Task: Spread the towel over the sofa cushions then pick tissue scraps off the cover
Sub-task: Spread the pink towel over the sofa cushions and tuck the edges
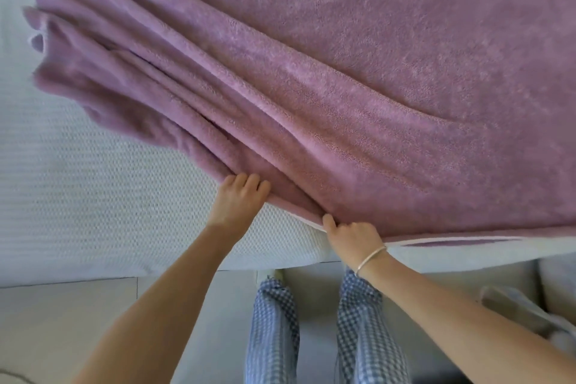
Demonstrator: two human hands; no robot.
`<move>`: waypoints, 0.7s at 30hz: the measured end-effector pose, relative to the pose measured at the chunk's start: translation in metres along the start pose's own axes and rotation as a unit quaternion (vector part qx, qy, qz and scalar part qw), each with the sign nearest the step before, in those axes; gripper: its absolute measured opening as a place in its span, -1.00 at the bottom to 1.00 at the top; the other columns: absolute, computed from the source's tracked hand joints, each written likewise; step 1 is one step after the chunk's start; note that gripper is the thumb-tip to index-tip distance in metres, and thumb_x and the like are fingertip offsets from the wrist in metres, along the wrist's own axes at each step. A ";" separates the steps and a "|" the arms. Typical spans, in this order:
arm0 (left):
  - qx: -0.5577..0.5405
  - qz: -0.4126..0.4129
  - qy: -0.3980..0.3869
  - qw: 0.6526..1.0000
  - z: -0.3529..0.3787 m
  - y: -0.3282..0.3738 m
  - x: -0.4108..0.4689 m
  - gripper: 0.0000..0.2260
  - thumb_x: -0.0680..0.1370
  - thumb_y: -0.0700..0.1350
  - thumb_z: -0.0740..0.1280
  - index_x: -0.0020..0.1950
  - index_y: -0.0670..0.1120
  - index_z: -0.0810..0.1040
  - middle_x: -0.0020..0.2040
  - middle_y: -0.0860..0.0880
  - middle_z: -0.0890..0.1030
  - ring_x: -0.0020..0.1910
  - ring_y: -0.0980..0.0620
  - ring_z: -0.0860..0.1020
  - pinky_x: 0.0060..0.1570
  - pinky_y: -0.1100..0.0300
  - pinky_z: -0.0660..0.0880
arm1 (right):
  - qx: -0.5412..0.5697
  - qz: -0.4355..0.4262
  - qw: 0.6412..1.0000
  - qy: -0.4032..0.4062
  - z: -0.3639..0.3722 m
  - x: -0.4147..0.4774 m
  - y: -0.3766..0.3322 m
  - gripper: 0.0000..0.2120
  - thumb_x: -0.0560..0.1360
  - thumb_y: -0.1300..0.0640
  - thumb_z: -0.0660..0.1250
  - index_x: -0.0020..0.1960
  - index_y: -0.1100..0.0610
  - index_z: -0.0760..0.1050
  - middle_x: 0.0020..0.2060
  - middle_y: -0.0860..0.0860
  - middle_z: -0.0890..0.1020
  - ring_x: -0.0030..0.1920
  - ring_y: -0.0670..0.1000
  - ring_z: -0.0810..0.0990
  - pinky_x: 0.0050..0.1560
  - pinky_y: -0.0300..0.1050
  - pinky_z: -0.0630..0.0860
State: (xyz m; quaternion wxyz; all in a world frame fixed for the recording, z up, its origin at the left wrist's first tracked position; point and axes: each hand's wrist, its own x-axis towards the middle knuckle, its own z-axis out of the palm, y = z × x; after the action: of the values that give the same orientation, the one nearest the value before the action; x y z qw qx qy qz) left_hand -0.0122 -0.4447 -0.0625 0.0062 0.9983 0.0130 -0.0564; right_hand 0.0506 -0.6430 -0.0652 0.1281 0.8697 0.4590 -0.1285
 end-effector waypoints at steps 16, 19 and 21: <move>-0.053 0.008 0.007 0.999 0.013 -0.011 -0.058 -0.87 0.30 -0.28 0.26 -0.41 -0.09 0.51 -0.49 0.00 0.49 -0.53 0.01 0.48 -0.54 0.23 0.41 | 0.049 -0.047 0.997 0.042 -0.025 0.040 -0.075 -0.73 -0.11 0.05 0.58 -0.54 0.09 0.53 -0.67 -0.05 0.54 -0.63 -0.08 0.55 -0.61 -0.38 0.41; -0.047 0.013 -0.013 0.999 0.010 -0.021 -0.058 -0.81 0.14 -0.29 0.49 -0.41 -0.08 0.52 -0.50 0.01 0.50 -0.53 0.02 0.49 -0.52 0.23 0.43 | 0.054 -0.040 0.996 0.061 -0.038 0.050 -0.097 -0.71 -0.07 0.01 0.59 -0.54 0.08 0.51 -0.71 -0.06 0.50 -0.67 -0.12 0.51 -0.64 -0.39 0.36; -0.047 0.020 -0.022 0.998 0.009 -0.031 -0.061 -0.76 0.10 -0.28 0.53 -0.39 -0.08 0.52 -0.48 0.01 0.50 -0.52 0.01 0.49 -0.48 0.22 0.45 | 0.051 -0.016 0.997 0.057 -0.047 0.054 -0.105 -0.68 -0.09 0.00 0.60 -0.53 0.10 0.52 -0.76 -0.05 0.45 -0.73 -0.13 0.47 -0.68 -0.41 0.33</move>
State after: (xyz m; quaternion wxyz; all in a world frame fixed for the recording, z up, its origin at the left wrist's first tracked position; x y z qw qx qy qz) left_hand -0.0742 -0.4149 -0.0651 0.0549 0.9955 -0.0041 -0.0772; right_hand -0.0024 -0.5284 -0.0512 0.0553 0.8734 0.4725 -0.1044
